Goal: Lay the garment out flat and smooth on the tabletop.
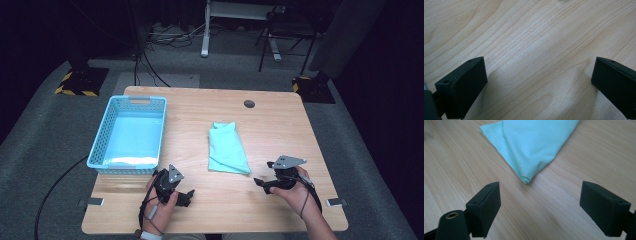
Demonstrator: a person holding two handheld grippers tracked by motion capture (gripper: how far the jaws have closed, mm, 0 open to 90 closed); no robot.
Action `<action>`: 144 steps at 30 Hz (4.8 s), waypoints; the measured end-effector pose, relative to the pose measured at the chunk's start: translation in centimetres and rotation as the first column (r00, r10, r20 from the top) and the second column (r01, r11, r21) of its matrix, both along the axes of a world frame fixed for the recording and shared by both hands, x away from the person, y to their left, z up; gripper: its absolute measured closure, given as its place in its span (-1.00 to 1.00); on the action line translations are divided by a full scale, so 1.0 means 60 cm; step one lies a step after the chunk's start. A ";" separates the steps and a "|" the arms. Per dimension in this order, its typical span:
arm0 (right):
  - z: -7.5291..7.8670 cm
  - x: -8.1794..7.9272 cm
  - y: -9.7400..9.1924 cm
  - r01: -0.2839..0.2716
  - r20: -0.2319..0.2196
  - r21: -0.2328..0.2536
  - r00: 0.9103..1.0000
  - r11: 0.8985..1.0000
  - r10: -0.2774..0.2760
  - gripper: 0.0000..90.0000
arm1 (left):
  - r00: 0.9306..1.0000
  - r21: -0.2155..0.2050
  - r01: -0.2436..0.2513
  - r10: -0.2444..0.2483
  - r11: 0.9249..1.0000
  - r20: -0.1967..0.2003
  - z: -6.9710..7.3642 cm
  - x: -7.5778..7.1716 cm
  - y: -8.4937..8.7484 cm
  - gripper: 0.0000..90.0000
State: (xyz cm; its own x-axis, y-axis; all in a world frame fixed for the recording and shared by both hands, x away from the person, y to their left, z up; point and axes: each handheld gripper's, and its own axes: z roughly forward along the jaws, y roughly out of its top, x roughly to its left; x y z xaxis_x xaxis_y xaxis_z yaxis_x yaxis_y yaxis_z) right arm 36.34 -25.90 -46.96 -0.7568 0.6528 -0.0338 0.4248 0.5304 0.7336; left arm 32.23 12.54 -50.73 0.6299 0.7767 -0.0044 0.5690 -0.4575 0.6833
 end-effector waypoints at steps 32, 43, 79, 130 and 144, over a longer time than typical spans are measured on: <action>0.066 0.043 0.053 -0.023 0.097 0.009 0.995 1.000 0.022 -0.59 | 1.000 0.000 0.004 -0.004 1.000 0.000 0.000 0.001 0.000 -1.00; 0.077 0.064 0.084 -0.051 0.098 -0.014 0.994 0.999 0.052 -0.61 | 1.000 0.000 0.004 -0.004 1.000 0.000 0.000 0.001 0.000 -1.00; 0.027 0.121 0.187 -0.113 0.059 -0.013 0.992 0.993 0.114 -0.58 | 1.000 0.000 0.006 -0.006 1.000 0.000 0.000 0.001 0.000 -1.00; 0.068 0.164 0.104 0.052 0.056 0.078 0.997 0.996 -0.056 0.87 | 1.000 0.000 0.007 -0.007 1.000 0.000 0.000 0.001 0.001 -1.00; 0.071 0.175 0.017 0.236 0.138 0.128 0.958 0.963 -0.253 -0.14 | 1.000 -0.001 0.006 -0.006 1.000 -0.001 0.000 0.001 0.000 -1.00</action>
